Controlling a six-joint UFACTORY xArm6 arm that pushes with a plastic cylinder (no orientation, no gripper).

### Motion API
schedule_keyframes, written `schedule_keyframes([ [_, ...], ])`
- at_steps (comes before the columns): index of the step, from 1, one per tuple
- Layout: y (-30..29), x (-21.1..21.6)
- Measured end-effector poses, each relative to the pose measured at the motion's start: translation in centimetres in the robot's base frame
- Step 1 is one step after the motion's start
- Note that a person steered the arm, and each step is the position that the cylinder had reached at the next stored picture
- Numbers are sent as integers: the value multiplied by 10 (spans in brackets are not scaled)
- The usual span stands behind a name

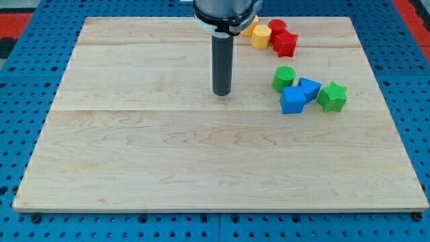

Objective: Move the green and blue blocks slightly left

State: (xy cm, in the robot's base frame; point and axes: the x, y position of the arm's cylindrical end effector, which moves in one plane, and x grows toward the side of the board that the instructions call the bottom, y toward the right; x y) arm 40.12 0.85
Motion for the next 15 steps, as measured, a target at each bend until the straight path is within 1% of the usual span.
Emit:
schedule_keyframes([
  [1,6,50],
  [2,37,87],
  [3,72,86],
  [4,133,84],
  [5,210,84],
  [6,255,79],
  [7,250,57],
  [9,163,21],
  [10,127,18],
  [11,167,24],
  [12,210,-3],
  [13,265,-47],
  [14,291,-105],
  [15,283,-178],
])
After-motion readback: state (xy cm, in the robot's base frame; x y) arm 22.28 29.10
